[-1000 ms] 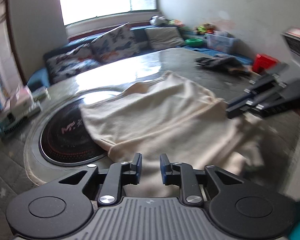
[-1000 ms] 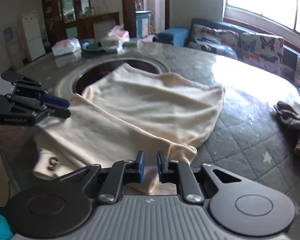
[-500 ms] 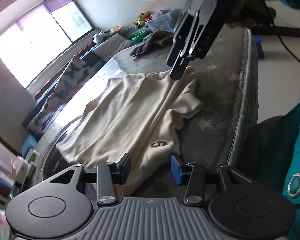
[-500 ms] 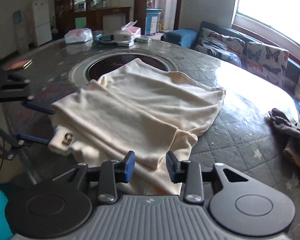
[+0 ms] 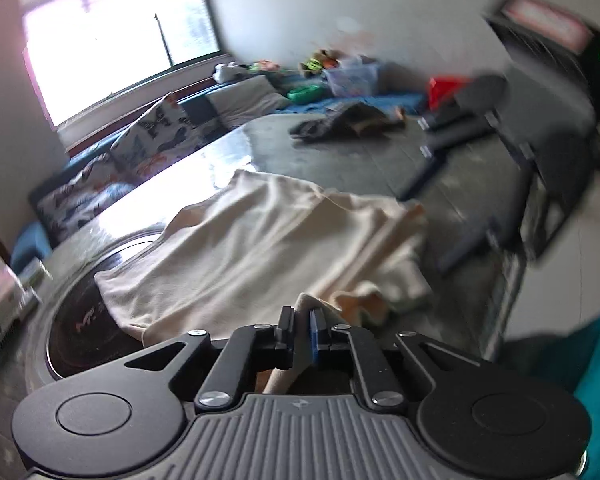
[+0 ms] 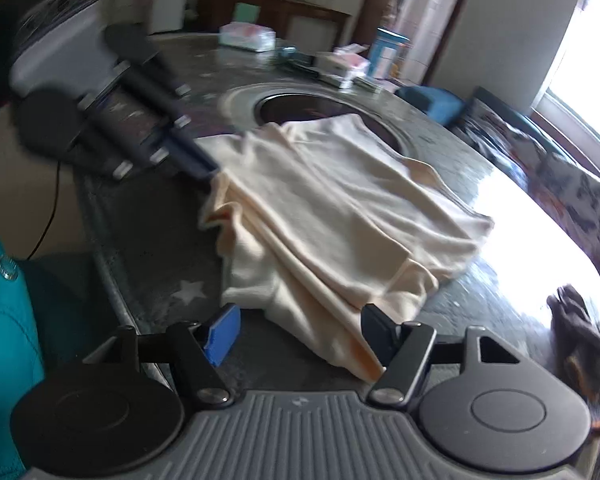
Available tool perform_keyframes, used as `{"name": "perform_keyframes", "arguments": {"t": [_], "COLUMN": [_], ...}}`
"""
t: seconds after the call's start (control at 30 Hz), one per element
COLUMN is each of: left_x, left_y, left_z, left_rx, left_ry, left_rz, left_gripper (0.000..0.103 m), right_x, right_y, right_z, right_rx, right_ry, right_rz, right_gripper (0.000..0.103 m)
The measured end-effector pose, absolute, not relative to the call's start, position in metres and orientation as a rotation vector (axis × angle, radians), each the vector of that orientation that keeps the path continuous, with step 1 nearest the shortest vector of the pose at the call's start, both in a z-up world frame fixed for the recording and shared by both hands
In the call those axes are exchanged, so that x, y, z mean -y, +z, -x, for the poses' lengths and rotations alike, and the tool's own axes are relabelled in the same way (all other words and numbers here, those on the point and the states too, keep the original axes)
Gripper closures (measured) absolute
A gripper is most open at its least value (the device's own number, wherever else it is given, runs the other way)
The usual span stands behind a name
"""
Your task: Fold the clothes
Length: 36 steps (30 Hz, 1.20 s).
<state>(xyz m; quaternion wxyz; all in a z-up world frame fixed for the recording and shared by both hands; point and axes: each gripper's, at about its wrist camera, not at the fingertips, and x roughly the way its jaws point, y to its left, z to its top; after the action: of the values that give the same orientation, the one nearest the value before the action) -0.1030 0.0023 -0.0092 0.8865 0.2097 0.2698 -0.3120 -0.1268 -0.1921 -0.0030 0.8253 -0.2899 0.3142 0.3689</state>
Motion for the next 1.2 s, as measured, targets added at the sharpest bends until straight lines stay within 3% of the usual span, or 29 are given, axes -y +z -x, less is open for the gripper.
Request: {"name": "perform_keyframes", "arguments": {"t": [0.27,0.37,0.53,0.7,0.93,1.03,1.1,1.2], "left_x": [-0.014,-0.016,-0.017,-0.021,-0.023,-0.026,-0.031,-0.042], "left_y": [-0.014,-0.017,-0.021,-0.023,-0.026,-0.023,-0.016,-0.002], "left_z": [0.070,0.064,0.055,0.044,0.039,0.040,0.046,0.065], "left_rx": [-0.655,-0.665,-0.698,-0.718,-0.735,-0.736,-0.717,-0.661], "left_ry": [-0.639,-0.641,-0.638,-0.633,-0.636,-0.651,-0.659,-0.687], "left_rz": [-0.294,-0.284,-0.269,-0.241,-0.235,-0.217,-0.203,-0.225], "left_gripper": [0.096,0.096,0.096,0.096,0.096,0.095,0.095,0.093], "right_x": [0.176,0.175,0.183,0.189,0.181,0.175,0.173,0.176], "right_y": [-0.017,-0.015,-0.007,-0.002,-0.017,-0.018,-0.016,-0.009], "right_z": [0.115,0.108,0.095,0.105,0.113,0.107,0.100,0.087], "right_rx": [-0.633,-0.639,-0.688,-0.686,-0.614,-0.604,-0.617,-0.654], "right_ry": [0.844,0.873,0.905,0.951,0.947,0.941,0.940,0.936], "right_rz": [0.666,0.634,0.557,0.652,0.744,0.701,0.661,0.568], "right_gripper": [0.038,0.057,0.056,0.044,0.044,0.053,0.067,0.078]}}
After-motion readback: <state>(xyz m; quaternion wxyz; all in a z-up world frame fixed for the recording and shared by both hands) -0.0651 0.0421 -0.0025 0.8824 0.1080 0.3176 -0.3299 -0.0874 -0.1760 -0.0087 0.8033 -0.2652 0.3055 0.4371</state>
